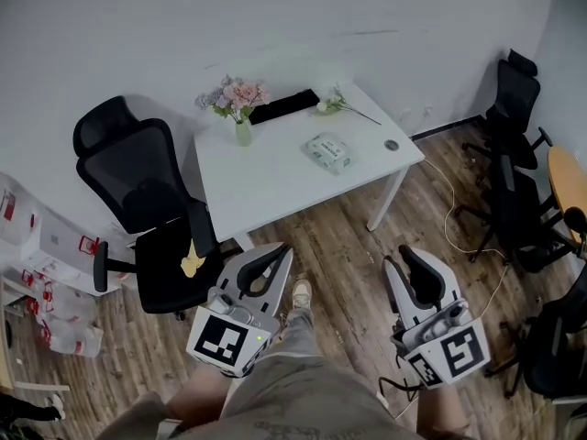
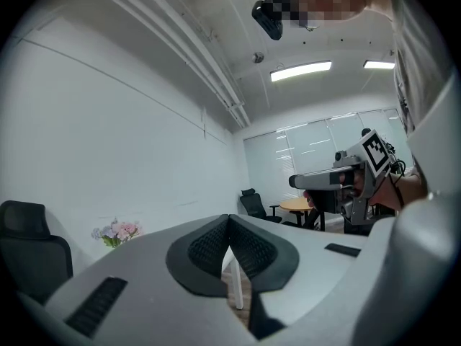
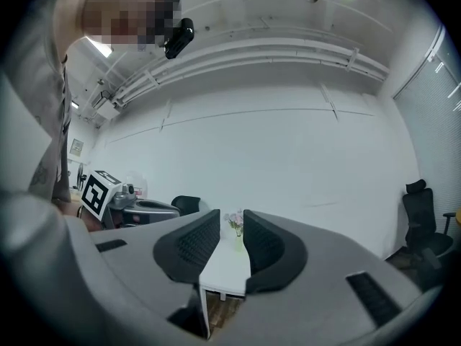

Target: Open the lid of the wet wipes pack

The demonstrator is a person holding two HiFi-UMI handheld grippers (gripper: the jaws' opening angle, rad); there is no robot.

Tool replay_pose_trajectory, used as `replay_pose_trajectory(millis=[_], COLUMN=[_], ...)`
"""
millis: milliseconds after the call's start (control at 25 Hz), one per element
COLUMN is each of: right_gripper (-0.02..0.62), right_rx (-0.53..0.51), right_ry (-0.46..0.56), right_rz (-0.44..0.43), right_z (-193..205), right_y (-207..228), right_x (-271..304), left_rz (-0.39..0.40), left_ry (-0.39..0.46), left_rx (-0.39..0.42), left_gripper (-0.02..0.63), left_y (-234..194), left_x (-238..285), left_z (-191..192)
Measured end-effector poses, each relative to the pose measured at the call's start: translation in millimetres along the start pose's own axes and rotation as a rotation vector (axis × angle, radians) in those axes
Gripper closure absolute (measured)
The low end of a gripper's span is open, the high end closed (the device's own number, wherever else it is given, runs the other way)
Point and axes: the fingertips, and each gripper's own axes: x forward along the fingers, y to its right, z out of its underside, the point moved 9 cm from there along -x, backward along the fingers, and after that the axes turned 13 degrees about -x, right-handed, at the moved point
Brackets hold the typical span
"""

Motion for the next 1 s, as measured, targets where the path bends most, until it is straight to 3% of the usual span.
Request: replay_pose_trajectory(millis=[600, 1000], right_gripper=[0.491, 0.485], right_rx=[0.016, 0.009], right_ry=[-0.152, -0.189], right_rz=[-0.029, -0.036], right_z=[41, 58], right_y=[90, 140], right_x=[173, 279], left_rz=[0.059, 0.077], left_ry=[-0.101, -0.121], left_rx=[-0.041, -0.033], left_gripper=[0.591, 0.591], left_y=[-128, -210], left_x=[145, 227], left_z=[-12, -21])
